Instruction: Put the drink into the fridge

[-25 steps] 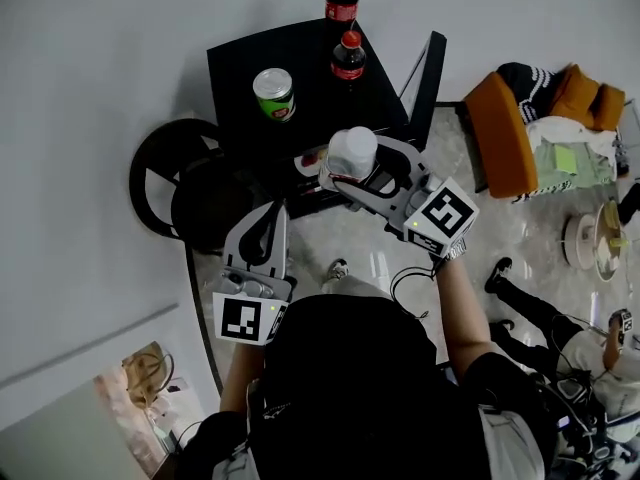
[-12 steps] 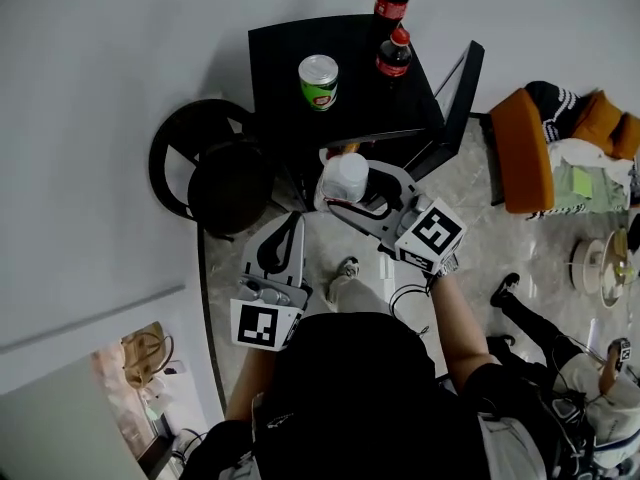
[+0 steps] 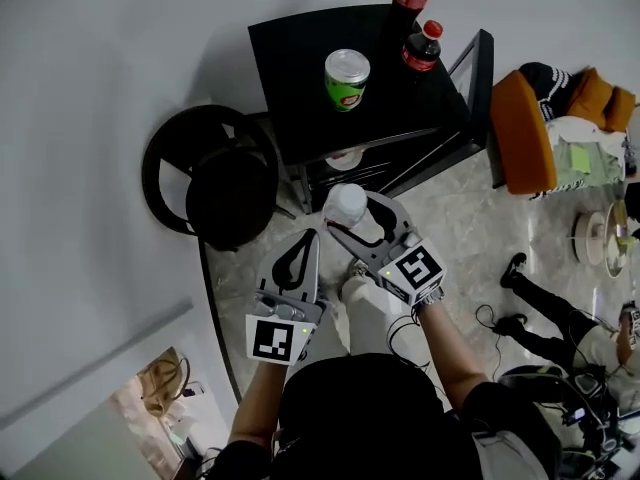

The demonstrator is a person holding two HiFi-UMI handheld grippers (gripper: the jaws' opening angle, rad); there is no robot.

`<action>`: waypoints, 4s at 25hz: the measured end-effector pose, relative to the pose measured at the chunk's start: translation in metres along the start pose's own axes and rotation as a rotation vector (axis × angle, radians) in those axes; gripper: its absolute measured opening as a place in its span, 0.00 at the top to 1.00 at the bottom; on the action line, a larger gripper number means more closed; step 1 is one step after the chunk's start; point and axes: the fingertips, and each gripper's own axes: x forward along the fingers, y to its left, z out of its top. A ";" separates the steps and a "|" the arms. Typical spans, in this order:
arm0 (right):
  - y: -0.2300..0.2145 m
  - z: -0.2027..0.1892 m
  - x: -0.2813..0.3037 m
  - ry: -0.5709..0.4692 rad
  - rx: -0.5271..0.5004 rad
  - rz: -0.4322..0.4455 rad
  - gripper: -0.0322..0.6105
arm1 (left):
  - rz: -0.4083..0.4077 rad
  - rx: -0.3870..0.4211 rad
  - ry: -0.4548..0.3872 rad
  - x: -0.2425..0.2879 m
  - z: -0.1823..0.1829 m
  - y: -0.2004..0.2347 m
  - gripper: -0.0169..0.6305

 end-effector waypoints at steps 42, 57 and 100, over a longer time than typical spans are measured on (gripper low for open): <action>-0.092 -0.255 0.020 0.068 0.107 -0.433 0.48 | -0.074 -0.046 0.039 0.060 -0.220 0.008 0.96; -0.144 -0.213 0.087 0.022 0.028 -0.381 0.48 | -0.053 -0.046 -0.003 0.072 -0.202 0.014 0.96; -0.202 -0.212 0.187 -0.007 -0.022 -0.351 0.48 | -0.031 -0.026 0.105 0.061 -0.240 0.013 0.96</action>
